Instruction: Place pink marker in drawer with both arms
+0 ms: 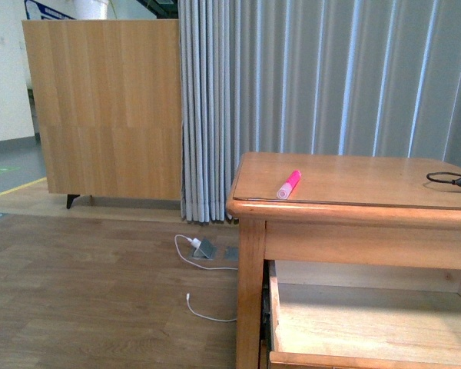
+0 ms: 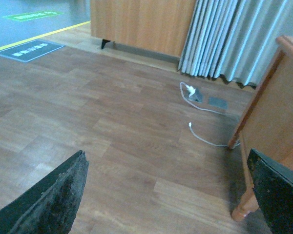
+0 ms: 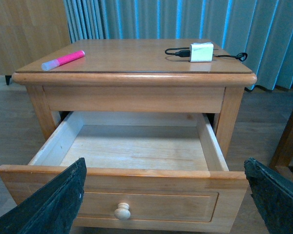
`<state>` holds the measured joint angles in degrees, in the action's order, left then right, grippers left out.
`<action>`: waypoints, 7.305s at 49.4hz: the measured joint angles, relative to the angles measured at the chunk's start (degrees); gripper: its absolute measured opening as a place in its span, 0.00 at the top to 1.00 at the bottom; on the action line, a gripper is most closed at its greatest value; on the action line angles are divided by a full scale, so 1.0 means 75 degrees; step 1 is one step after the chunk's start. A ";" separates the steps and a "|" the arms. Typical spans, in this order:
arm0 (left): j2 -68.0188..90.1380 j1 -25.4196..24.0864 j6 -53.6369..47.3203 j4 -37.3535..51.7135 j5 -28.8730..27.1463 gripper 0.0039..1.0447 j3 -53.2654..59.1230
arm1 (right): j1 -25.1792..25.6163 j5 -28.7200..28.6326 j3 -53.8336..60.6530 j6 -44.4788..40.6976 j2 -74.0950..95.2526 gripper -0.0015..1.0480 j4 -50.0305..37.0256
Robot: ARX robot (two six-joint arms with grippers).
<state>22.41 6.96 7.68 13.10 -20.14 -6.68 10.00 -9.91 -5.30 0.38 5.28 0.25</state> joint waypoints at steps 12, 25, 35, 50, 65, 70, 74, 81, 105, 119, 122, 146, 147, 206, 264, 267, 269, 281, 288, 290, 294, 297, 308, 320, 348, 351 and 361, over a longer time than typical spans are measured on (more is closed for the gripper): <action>0.4922 0.0833 -0.0979 0.1903 0.1498 0.06 -0.2999 | -0.0003 -0.0003 0.0000 0.0000 0.0000 0.08 0.0000; 0.8527 0.1769 -0.1617 0.1734 0.2273 0.06 -0.6484 | -0.0003 -0.0003 0.0000 -0.0003 -0.0003 0.08 0.0000; 1.0282 0.2017 -0.1719 0.1177 0.2404 0.06 -0.8480 | -0.0003 -0.0006 0.0000 -0.0003 -0.0003 0.08 0.0000; 1.2185 0.2355 -0.2034 0.0446 0.2777 0.06 -1.0908 | -0.0003 -0.0006 0.0000 0.0000 -0.0003 0.08 0.0000; 1.3441 0.2608 -0.1970 -0.0166 0.2920 0.06 -1.2546 | -0.0003 -0.0006 0.0000 0.0000 -0.0006 0.08 0.0000; 1.3735 0.2643 -0.1848 -0.0487 0.2806 0.06 -1.2966 | -0.0003 -0.0006 0.0000 -0.0003 -0.0006 0.08 0.0000; 1.3968 0.2658 -0.1751 -0.0731 0.2713 0.06 -1.3248 | -0.0003 -0.0003 0.0000 -0.0003 -0.0006 0.08 0.0000; 1.4259 0.2675 -0.1527 -0.0761 0.2911 0.06 -1.3426 | -0.0003 -0.0003 0.0000 -0.0003 -0.0006 0.08 0.0000; 1.4793 0.2786 -0.1247 -0.1515 0.2891 0.06 -1.4399 | -0.0003 -0.0003 0.0000 0.0000 -0.0006 0.08 0.0000; 1.4804 0.2827 -0.1591 -0.2244 0.2707 0.40 -1.4659 | -0.0003 -0.0003 0.0000 0.0000 -0.0006 0.08 0.0000; 1.4804 0.2830 -0.1620 -0.2285 0.2707 0.52 -1.4679 | -0.0003 -0.0006 0.0000 -0.0003 -0.0006 0.08 0.0000; 1.4239 0.2771 -0.1609 -0.1667 0.3287 0.86 -1.3726 | -0.0003 -0.0003 0.0000 -0.0003 -0.0006 0.08 0.0000; 1.4131 0.2769 -0.1609 -0.1588 0.3381 0.86 -1.3566 | -0.0003 -0.0003 0.0000 -0.0003 -0.0006 0.08 0.0000; 1.4198 0.3896 -0.1961 -0.0210 0.3812 0.86 -1.1211 | -0.0003 -0.0003 0.0000 -0.0003 -0.0006 0.08 0.0000; 0.5158 0.1824 -0.1110 0.1419 0.1419 0.06 -0.3389 | -0.0003 -0.0003 0.0000 -0.0003 -0.0006 0.08 0.0000; 0.4482 0.1757 -0.0950 0.1183 0.1230 0.06 -0.2876 | -0.0003 -0.0006 0.0000 -0.0003 -0.0006 0.08 0.0000; 0.3960 0.1728 -0.0833 0.0935 0.1096 0.06 -0.2500 | -0.0003 -0.0003 0.0000 -0.0003 -0.0006 0.08 0.0000; 0.0901 0.1623 -0.0143 -0.0985 0.0251 0.06 -0.1072 | -0.0003 -0.0006 0.0000 -0.0003 -0.0006 0.08 0.0000; -0.0455 0.1070 0.0423 -0.1784 0.0242 0.06 -0.0525 | -0.0003 -0.0003 0.0000 -0.0003 -0.0006 0.08 0.0000; -0.0836 0.0801 0.0609 -0.2040 0.0353 0.06 -0.0405 | -0.0003 -0.0003 0.0000 -0.0003 -0.0006 0.08 0.0000; -0.1177 0.0530 0.0886 -0.2157 0.0329 0.06 -0.0329 | -0.0003 -0.0003 0.0000 -0.0003 -0.0006 0.08 0.0000; -0.1224 0.0504 0.0994 -0.2157 0.0344 0.06 -0.0329 | -0.0003 -0.0006 0.0000 -0.0003 -0.0006 0.08 0.0000; -0.1355 0.0420 0.0903 -0.2098 0.0615 0.08 -0.0286 | -0.0003 -0.0003 0.0000 -0.0003 -0.0006 0.08 0.0000; -0.2436 -0.0886 -0.0734 -0.1868 0.2661 0.51 0.0248 | -0.0003 -0.0006 0.0000 -0.0003 -0.0006 0.08 0.0000; -0.2955 -0.0906 -0.0970 -0.1778 0.2684 0.96 0.0708 | -0.0003 -0.0003 0.0003 -0.0006 -0.0006 0.08 0.0000; -0.2958 -0.0906 -0.0970 -0.1778 0.2681 0.96 0.0708 | -0.0003 -0.0003 0.0003 -0.0006 -0.0006 0.08 0.0000; -0.2958 -0.0906 -0.0970 -0.1778 0.2681 0.96 0.0708 | -0.0003 -0.0006 0.0003 -0.0006 -0.0006 0.08 0.0000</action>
<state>0.23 0.16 0.40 -0.23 -0.03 -1.37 9.98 -9.96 -5.28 0.34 5.23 0.25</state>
